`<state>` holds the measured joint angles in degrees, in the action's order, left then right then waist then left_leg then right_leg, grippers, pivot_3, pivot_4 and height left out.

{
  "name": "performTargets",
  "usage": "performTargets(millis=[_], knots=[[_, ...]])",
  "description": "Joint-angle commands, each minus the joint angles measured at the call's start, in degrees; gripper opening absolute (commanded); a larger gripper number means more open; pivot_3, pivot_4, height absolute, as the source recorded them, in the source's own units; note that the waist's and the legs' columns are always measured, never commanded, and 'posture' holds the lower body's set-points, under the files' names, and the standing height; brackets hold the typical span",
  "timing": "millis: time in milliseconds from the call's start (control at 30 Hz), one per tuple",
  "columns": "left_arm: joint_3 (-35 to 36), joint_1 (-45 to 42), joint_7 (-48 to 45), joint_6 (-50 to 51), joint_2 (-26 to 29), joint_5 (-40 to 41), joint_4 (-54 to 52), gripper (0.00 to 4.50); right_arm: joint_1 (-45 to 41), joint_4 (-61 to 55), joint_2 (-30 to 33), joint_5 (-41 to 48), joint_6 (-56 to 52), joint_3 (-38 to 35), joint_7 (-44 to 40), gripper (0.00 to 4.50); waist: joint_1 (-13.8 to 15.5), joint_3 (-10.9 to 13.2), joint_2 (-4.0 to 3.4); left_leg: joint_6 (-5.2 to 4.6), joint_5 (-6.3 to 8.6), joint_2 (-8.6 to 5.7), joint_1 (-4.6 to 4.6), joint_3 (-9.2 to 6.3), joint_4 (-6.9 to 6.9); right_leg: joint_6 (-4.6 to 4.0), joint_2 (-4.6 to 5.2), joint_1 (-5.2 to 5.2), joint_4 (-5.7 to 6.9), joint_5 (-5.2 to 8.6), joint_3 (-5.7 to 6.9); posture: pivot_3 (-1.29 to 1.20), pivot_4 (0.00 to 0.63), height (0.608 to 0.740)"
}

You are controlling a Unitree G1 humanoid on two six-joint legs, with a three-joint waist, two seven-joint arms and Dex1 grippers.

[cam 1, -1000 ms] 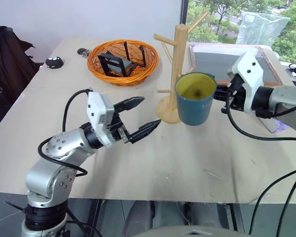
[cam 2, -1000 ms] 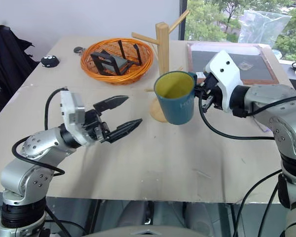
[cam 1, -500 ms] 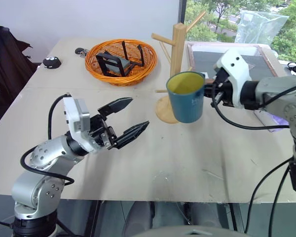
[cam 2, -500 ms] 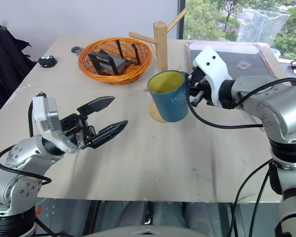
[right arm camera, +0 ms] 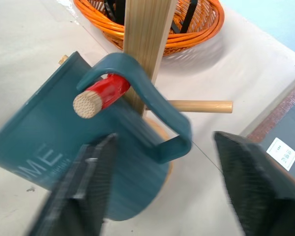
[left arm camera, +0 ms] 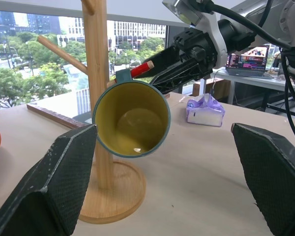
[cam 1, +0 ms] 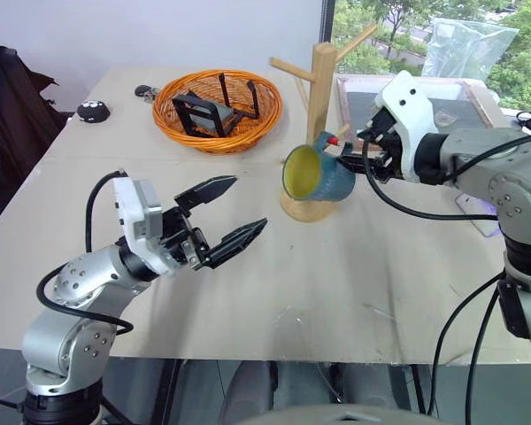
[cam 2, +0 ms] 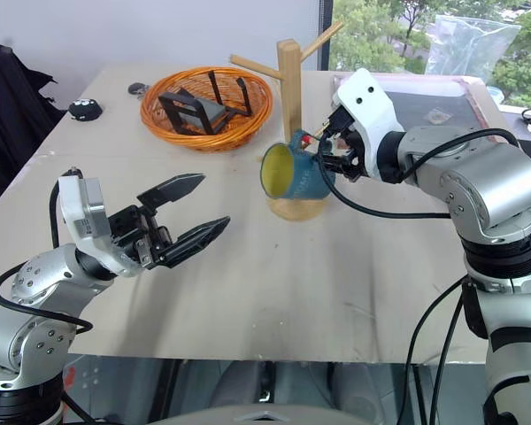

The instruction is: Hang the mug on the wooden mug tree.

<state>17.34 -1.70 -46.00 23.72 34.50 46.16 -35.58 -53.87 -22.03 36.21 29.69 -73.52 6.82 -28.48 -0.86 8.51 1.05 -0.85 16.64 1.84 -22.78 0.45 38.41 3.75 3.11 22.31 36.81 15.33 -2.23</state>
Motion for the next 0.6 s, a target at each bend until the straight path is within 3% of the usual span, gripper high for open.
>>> performTargets(millis=[33, 133, 267, 433, 500, 600], knots=[[-0.3, 0.5, 0.0, -1.2, 0.6, -0.4, -1.5, 4.50, -1.7, -2.7, 1.5, 2.2, -0.3, -4.9, -1.8, 4.45, 0.0, 0.0, 0.00, 0.00, 0.00, 0.00, 0.00, 0.00, 0.00, 0.00, 0.00, 0.00, 0.00, 0.00, 0.00, 0.00, 0.150, 0.737], [-1.1, 1.1, 0.9, -0.5, 1.1, -2.1, -1.3, 4.50, 0.6, -4.9, 4.1, 5.4, -1.0, -9.2, -4.6, 4.45, 0.3, 0.0, 0.00, -0.01, 0.01, 0.00, -0.02, -0.01, -0.01, 0.00, 0.00, 0.00, -0.01, 0.00, 0.01, 0.00, 0.150, 0.737], [-3.6, 2.6, 4.3, 0.7, 2.1, -7.7, -0.5, 4.50, 12.0, -9.8, 8.1, 9.9, 3.1, -18.9, -9.8, 4.45, 0.3, 0.0, 0.05, -0.03, 0.02, -0.02, -0.06, 0.00, -0.01, 0.01, 0.03, -0.03, -0.06, 0.00, -0.01, 0.00, 0.150, 0.737], [-8.8, 8.6, 4.9, -3.5, 1.3, -16.9, 2.2, 4.50, 41.6, -16.8, -2.9, 12.5, 19.0, -34.3, -12.3, 4.45, 0.7, -0.1, 0.20, -0.04, 0.02, 0.00, -0.04, -0.13, -0.11, 0.00, -0.03, -0.09, -0.07, 0.01, 0.11, 0.00, 0.150, 0.737], [-10.7, 10.5, 6.0, -4.4, 0.4, -20.0, 4.2, 4.50, 53.6, -15.1, -5.3, 6.0, 30.8, -33.0, -15.5, 4.45, 0.6, -0.1, 0.15, -0.03, 0.01, -0.01, -0.06, -0.03, -0.10, 0.01, -0.02, -0.01, -0.05, 0.00, -0.01, 0.00, 0.150, 0.737], [-15.1, 11.9, 6.9, -7.6, -0.5, -26.2, 8.6, 4.50, 64.8, -8.4, -9.0, -1.0, 46.6, -31.0, -19.0, 4.45, 0.4, -0.1, 0.09, -0.03, 0.02, -0.02, 0.19, 0.03, -0.06, 0.02, -0.02, -0.18, -0.03, 0.01, -0.06, 0.00, 0.150, 0.737]])
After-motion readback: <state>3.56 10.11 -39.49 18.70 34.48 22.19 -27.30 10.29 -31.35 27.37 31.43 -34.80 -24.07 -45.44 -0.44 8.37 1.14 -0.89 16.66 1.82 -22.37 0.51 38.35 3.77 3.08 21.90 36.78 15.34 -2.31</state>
